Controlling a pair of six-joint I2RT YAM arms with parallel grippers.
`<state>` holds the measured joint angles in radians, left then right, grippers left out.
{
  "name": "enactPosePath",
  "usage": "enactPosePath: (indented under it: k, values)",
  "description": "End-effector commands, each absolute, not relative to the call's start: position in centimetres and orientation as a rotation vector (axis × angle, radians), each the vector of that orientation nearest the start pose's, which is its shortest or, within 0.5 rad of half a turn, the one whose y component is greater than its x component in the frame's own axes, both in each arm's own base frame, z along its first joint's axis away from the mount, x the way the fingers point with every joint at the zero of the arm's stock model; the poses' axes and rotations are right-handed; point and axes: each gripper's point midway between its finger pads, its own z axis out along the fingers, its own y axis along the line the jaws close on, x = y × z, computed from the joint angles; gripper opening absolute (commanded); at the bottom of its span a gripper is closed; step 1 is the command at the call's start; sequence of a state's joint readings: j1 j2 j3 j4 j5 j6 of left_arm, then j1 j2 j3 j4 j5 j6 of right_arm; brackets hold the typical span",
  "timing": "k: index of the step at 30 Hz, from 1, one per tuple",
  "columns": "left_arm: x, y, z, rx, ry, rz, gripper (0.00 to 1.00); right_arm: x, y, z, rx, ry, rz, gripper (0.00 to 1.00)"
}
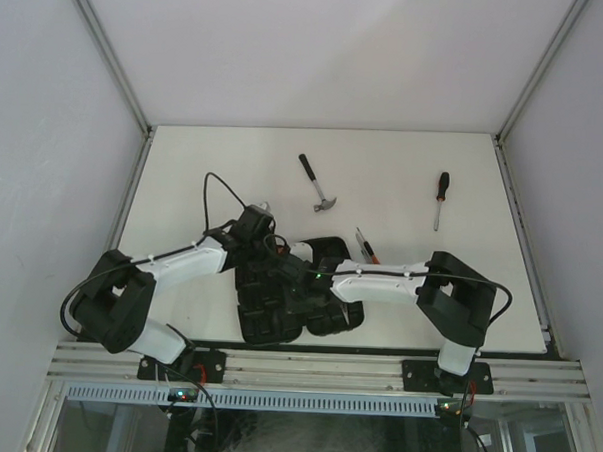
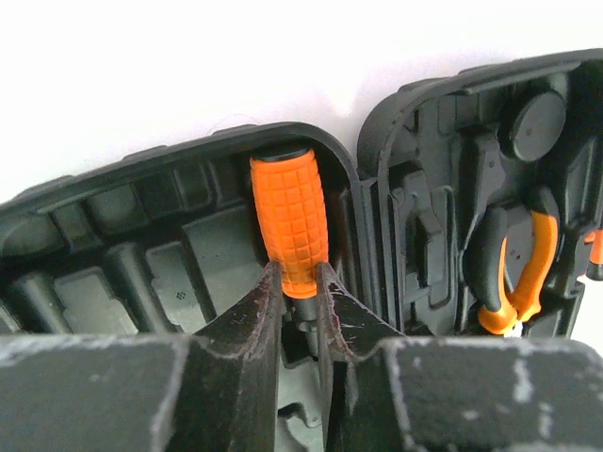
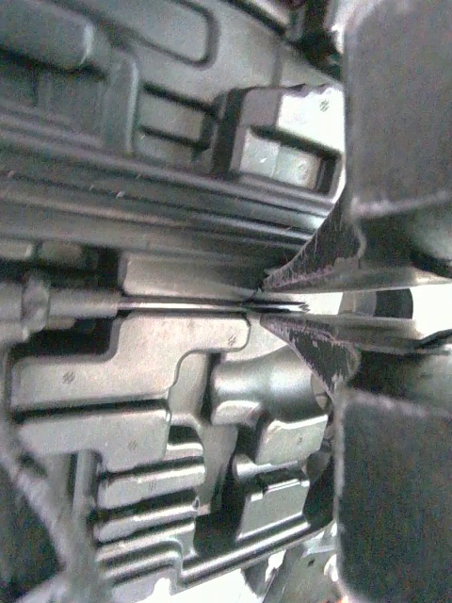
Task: Sort the tools into containers
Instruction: Place the screwdriver in the storage box.
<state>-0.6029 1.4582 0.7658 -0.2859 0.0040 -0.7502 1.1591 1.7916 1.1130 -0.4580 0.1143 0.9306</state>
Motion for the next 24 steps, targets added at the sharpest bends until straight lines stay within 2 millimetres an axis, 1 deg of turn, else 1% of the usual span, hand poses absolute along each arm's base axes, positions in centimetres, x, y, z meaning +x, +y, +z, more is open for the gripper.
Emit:
enactPosePath:
  k: [1,3,7,10,12,14,18,19,20,24]
  values:
    - [24.9,-20.3,3.6,-0.199,2.646,-0.443,0.22,14.2,32.2,3.5,-0.364,2.807,0.322,0.17]
    - [25.0,-20.2,3.9,-0.204,2.635,-0.441,0.23,14.8,32.9,4.9,-0.36,2.775,0.398,0.24]
    - [25.2,-20.0,4.8,-0.21,2.613,-0.437,0.26,15.2,33.7,7.2,-0.378,2.715,0.492,0.31]
    - [25.4,-19.8,5.5,-0.206,2.595,-0.43,0.31,15.4,33.6,8.6,-0.38,2.667,0.509,0.37]
    - [25.6,-19.8,6.2,-0.195,2.578,-0.436,0.36,15.7,33.2,9.6,-0.375,2.632,0.5,0.42]
    - [25.9,-19.9,7.1,-0.179,2.552,-0.451,0.4,16.1,32.6,10.5,-0.369,2.598,0.479,0.45]
    - [26.6,-20.3,10.2,-0.118,2.482,-0.492,0.46,17.3,30.5,12.2,-0.345,2.514,0.391,0.51]
    - [26.7,-20.1,11.0,-0.082,2.462,-0.485,0.47,17.6,29.8,12.5,-0.33,2.498,0.36,0.55]
    - [26.8,-19.9,11.8,-0.069,2.438,-0.481,0.48,17.8,29.3,12.8,-0.321,2.479,0.344,0.57]
    - [26.8,-18.8,14.9,-0.049,2.341,-0.468,0.5,18.6,27.2,14.1,-0.273,2.421,0.304,0.59]
